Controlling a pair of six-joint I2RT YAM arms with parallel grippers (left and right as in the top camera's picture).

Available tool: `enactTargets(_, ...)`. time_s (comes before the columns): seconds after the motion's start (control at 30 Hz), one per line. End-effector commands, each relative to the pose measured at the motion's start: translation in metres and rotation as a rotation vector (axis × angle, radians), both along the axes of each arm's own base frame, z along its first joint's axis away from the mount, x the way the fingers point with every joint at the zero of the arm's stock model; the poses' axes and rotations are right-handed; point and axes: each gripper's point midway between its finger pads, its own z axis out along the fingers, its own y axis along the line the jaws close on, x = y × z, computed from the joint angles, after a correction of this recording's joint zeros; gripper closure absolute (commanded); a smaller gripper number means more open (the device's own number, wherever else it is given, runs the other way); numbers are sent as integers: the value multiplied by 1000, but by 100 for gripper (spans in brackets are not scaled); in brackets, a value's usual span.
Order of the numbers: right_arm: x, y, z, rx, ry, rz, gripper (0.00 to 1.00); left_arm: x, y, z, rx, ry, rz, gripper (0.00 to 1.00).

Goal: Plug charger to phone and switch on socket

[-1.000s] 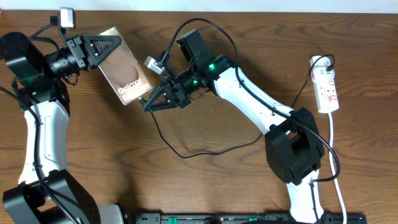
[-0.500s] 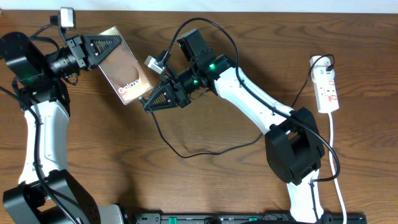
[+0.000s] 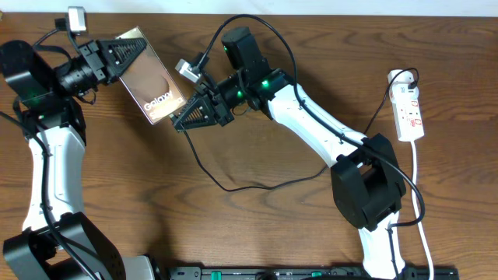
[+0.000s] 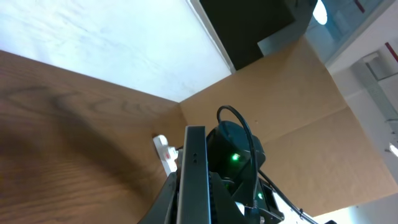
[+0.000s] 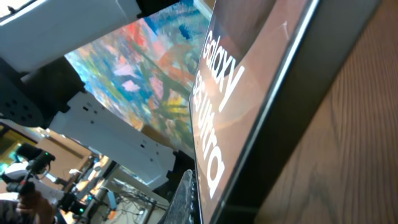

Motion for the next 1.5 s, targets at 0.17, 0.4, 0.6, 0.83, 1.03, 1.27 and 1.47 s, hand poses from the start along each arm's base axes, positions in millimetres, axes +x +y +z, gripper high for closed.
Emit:
enactTargets(0.17, 17, -1, 7, -20, -3, -60, 99, -19, -18, 3, 36, -70, -138, 93)
enactTargets(0.4, 22, 2, 4, -63, 31, -99, 99, -19, -18, 3, 52, -99, -138, 92)
enactTargets(0.6, 29, 5, 1, -89, 40, -140, 99, -19, -18, 3, 52, -99, -138, 93)
enactTargets(0.83, 34, 6, -2, -106, 39, -173, 99, -14, -16, 3, 52, -96, -105, 92)
enactTargets(1.03, 38, 5, -1, -96, 24, -184, 99, -14, -16, 3, 52, -96, -107, 93)
enactTargets(1.27, 45, 2, 0, -93, 17, -203, 99, -13, -16, 3, 45, -83, -98, 93)
enactTargets(1.47, 53, 3, -1, -101, 9, -245, 99, -10, -22, 3, 46, -84, -96, 93)
